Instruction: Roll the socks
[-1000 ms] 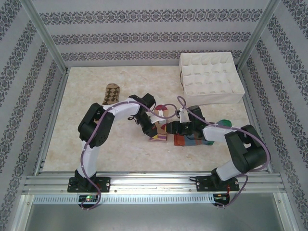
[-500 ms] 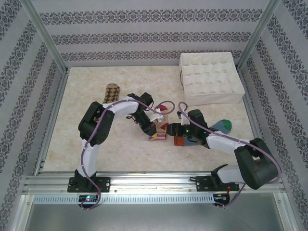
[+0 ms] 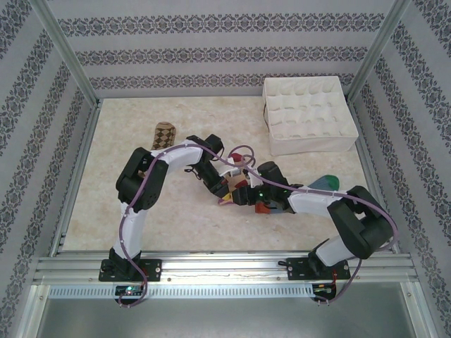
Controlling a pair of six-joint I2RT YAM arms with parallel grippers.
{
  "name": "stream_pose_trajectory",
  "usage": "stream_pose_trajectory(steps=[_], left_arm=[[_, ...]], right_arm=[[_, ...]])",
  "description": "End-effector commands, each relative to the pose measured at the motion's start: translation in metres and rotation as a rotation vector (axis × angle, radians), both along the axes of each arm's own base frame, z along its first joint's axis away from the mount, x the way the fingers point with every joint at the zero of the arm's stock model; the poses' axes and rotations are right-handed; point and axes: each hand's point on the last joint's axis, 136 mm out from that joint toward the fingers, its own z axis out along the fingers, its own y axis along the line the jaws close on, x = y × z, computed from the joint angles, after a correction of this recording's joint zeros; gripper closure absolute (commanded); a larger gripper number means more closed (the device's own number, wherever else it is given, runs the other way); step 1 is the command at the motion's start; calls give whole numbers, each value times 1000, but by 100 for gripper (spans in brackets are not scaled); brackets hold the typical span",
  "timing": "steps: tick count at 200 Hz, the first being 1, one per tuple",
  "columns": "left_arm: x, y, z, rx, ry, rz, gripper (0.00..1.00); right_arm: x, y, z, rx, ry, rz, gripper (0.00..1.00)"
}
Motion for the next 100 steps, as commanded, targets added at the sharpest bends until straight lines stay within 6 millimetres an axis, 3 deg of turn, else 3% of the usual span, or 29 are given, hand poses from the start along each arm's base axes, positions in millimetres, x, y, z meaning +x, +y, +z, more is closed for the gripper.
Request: stream_pose_trajectory(steps=[1, 22, 58, 100], left_arm=[[2, 7, -8, 29, 17, 16, 98], [6, 8, -7, 21, -6, 33, 97], [16, 7, 2, -42, -106, 68, 87], [26, 6, 26, -157, -299, 76, 83]], right_arm=[[-1, 0, -13, -62, 34, -9, 63], [-1, -7, -22, -109, 67, -44, 82], [-1, -22, -36, -197, 129, -105, 97], [1, -31, -53, -217, 276, -171, 100]])
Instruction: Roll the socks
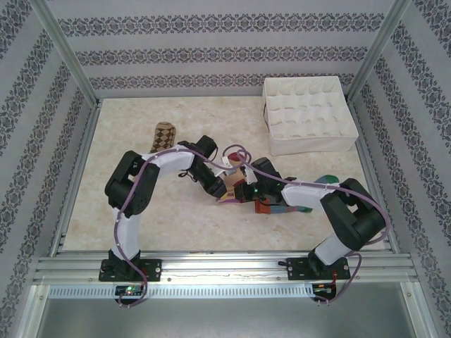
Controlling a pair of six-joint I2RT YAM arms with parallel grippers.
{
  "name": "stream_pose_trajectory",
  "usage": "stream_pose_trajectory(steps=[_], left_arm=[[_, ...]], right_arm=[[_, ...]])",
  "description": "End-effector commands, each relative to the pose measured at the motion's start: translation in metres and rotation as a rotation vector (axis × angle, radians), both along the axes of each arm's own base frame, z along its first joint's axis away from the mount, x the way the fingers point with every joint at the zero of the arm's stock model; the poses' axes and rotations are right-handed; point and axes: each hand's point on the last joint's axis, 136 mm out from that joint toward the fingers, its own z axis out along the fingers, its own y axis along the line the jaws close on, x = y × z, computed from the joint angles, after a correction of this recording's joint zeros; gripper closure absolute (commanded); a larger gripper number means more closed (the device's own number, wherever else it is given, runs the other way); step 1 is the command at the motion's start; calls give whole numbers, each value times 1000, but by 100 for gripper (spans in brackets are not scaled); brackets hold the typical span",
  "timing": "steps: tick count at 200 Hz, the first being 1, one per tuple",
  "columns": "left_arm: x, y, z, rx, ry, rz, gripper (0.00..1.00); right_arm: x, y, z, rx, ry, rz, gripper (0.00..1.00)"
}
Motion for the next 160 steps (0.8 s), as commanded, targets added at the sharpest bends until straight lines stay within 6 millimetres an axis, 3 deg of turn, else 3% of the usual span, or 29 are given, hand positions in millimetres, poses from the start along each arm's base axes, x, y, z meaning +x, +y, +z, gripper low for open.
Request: stream_pose_trajectory(steps=[1, 48, 80, 101, 160], left_arm=[[20, -1, 23, -83, -191, 12, 83], [32, 1, 59, -225, -553, 48, 70], [16, 5, 78, -338, -879, -67, 70], [5, 8, 76, -309, -1031, -161, 70], [-13, 1, 43, -164, -1126, -428, 64]], right_arm=[[-14, -30, -40, -124, 189, -93, 100], [-15, -44, -57, -167, 308, -144, 100], [-16, -40, -55, -157, 317, -117, 100], [-15, -38, -54, -161, 318, -91, 100], [-17, -38, -58, -157, 355, -63, 100]])
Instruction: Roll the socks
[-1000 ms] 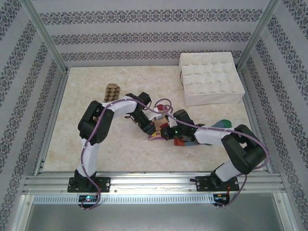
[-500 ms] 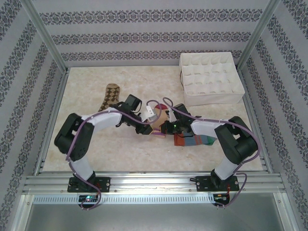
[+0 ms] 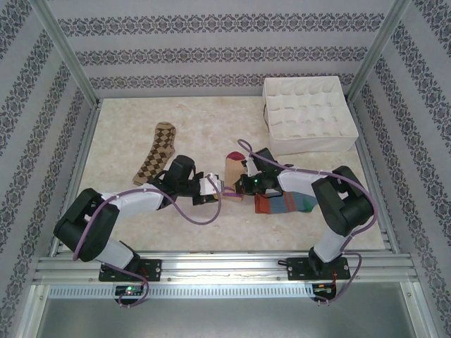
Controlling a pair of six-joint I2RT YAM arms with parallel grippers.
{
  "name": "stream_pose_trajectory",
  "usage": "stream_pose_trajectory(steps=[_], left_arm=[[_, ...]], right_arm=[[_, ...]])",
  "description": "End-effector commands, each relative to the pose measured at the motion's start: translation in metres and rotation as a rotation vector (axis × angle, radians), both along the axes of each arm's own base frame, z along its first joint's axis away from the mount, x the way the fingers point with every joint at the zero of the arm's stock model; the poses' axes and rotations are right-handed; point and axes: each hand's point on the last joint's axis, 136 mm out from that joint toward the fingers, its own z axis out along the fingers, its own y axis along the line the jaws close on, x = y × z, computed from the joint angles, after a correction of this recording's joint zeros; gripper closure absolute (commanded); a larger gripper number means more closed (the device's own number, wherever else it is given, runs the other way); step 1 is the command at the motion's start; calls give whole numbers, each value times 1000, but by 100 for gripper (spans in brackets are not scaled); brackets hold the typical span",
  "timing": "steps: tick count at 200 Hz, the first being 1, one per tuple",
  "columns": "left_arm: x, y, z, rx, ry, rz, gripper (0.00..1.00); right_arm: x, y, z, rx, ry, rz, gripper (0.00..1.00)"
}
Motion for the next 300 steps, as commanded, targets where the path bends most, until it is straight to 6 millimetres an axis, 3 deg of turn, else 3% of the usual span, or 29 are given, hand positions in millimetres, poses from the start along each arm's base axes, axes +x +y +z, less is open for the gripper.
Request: stream_pose_trajectory(steps=[1, 49, 172, 188, 211, 238, 252, 300], left_arm=[[-2, -10, -4, 99, -170, -109, 64], [7, -17, -31, 213, -260, -116, 56], [27, -18, -65, 294, -253, -79, 56], [26, -17, -68, 305, -234, -85, 62], [20, -17, -70, 323, -173, -99, 80], [11, -12, -70, 356, -57, -93, 100], [3, -11, -73, 380, -11, -133, 100], [-4, -18, -63, 396, 211, -137, 100]], right_arm=[[-34, -33, -48, -163, 168, -5, 100], [-36, -32, -49, -149, 190, 8, 100], [-45, -23, -50, -96, 242, 85, 100], [-45, -21, -48, -88, 242, 98, 100], [-41, -17, -39, -56, 212, 114, 96], [-27, -16, -20, -4, 139, 78, 71], [-18, -20, -9, 13, 95, 39, 61], [4, -39, 34, 93, -7, -74, 59]])
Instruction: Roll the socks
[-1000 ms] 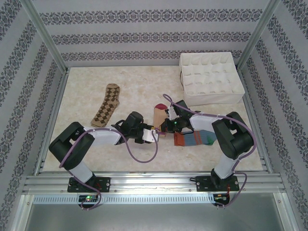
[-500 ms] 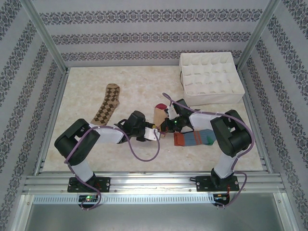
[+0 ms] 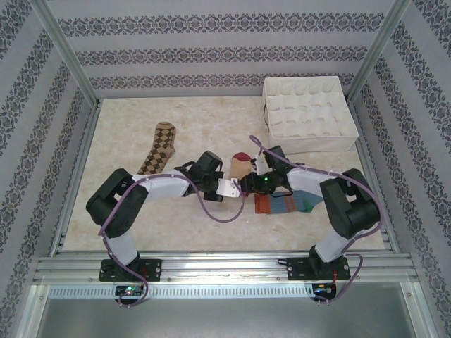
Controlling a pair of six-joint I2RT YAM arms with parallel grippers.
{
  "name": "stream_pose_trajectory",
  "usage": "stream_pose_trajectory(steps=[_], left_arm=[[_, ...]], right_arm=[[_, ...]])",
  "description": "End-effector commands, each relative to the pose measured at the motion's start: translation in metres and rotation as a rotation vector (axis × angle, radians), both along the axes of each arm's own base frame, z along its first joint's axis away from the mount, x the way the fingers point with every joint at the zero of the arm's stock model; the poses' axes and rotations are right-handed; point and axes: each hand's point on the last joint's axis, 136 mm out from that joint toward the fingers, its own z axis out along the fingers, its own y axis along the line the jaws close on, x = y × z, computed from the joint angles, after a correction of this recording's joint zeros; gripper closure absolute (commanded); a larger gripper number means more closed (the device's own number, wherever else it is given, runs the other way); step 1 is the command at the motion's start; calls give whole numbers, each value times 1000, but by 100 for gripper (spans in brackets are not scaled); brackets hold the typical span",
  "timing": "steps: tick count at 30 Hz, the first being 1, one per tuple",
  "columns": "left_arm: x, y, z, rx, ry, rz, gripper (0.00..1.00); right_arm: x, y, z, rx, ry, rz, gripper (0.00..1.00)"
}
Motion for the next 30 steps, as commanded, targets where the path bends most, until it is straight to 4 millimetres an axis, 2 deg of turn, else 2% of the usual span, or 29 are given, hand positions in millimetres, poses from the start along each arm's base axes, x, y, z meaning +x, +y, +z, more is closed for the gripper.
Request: stream_pose_trajectory(steps=[1, 6, 12, 22, 30], left_arm=[[-33, 10, -14, 67, 244, 5, 100], [-38, 2, -11, 86, 427, 31, 100], [-34, -5, -9, 87, 612, 101, 100], [-13, -15, -9, 92, 759, 252, 100], [4, -11, -16, 88, 848, 414, 100]], right_arm=[[5, -11, 17, 13, -31, -57, 59], [2, -18, 21, 9, -88, -59, 60], [-6, -10, 16, 77, -137, -12, 60], [-14, 2, 8, 118, -153, 40, 56], [-21, 11, -4, 73, -133, 91, 57]])
